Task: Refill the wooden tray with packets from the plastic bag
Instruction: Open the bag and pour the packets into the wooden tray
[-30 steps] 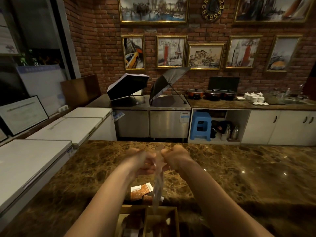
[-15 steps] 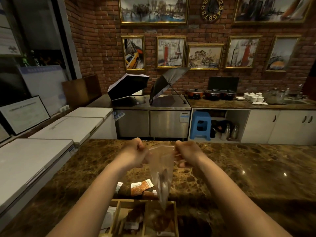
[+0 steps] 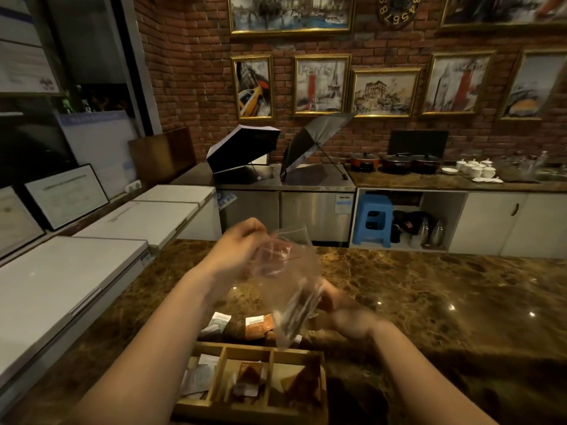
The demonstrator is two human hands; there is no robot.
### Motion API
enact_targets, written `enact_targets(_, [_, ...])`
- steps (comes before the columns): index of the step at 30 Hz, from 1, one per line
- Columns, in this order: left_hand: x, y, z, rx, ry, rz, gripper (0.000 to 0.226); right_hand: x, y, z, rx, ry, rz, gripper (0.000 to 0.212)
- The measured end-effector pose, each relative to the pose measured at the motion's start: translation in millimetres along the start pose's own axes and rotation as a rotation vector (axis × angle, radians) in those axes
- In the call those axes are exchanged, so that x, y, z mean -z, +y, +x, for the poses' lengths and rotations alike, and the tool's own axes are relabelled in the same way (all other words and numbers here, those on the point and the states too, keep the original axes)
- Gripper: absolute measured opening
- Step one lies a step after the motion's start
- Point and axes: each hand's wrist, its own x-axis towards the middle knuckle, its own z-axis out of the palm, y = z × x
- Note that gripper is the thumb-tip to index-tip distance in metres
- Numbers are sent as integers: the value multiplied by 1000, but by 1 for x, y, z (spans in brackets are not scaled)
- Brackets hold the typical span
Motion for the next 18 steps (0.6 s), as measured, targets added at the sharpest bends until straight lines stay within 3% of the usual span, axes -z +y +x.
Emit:
enact_targets(4, [16,-9,2,-14,62,-44,10,-1,-5,2,76,-100,175,54])
enact_targets(10, [37,-37,-9,90,109,-215,18,-14,-2,12,6,-197,396,54])
enact_targets(16, [58,-71,-23,195,233,-17,28,-11,-1,9,-36,-111,378,44])
enact_targets(18, [60,-80,-21,175,352,29,40,-11,0,11,-46,-90,344,40])
